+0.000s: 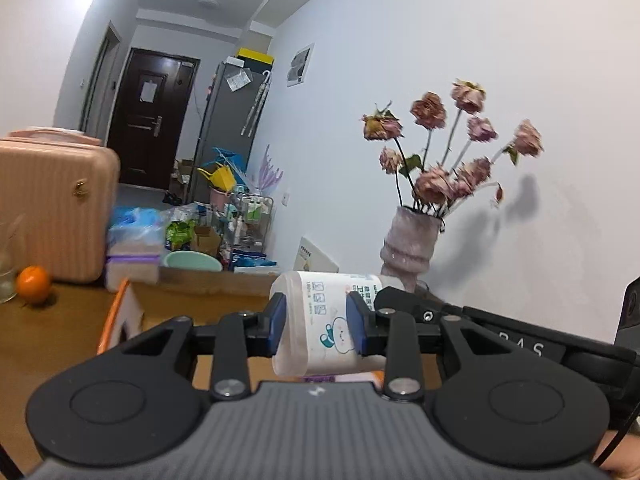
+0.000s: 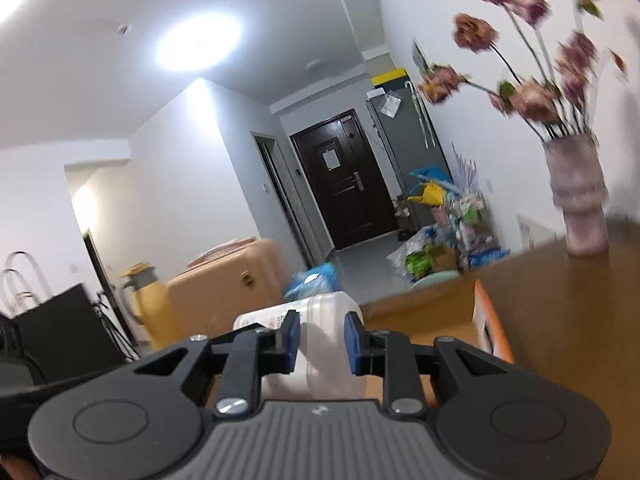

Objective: Organize rigid objects
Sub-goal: 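Lift both held items and carry them toward the open cardboard box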

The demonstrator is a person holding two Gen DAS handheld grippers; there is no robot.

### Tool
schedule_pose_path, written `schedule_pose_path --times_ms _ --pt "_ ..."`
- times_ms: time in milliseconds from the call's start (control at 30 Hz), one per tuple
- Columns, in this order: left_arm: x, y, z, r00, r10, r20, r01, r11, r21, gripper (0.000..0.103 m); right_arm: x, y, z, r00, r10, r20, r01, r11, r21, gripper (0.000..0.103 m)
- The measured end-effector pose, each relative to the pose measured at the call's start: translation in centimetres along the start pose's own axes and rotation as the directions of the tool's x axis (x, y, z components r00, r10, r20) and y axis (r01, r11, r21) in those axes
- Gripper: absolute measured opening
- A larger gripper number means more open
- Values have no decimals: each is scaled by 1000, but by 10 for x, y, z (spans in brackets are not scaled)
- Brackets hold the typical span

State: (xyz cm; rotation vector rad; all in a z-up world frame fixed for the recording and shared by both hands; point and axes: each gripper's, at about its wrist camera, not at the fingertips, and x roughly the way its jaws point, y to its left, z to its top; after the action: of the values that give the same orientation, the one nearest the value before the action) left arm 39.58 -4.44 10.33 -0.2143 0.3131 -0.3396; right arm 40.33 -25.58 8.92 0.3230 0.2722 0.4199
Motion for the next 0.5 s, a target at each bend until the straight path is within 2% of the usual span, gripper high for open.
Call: schedule_pose_path --times_ms 133,233,367,500 --pt "69 8 26 998 7 -55 -8 1000 -22 32 58 -34 34 998 -14 -58 16 1000 27 24" --pt "120 21 36 990 -3 -142 -6 998 -61 32 102 -59 48 993 -51 -103 53 998 18 24" --pt "189 40 36 962 16 -272 -45 994 -102 32 165 -100 52 971 -71 -229 90 993 74 23" --pt "248 58 25 916 12 -401 -74 987 -140 31 218 -131 44 930 -108 -351 150 984 94 23"
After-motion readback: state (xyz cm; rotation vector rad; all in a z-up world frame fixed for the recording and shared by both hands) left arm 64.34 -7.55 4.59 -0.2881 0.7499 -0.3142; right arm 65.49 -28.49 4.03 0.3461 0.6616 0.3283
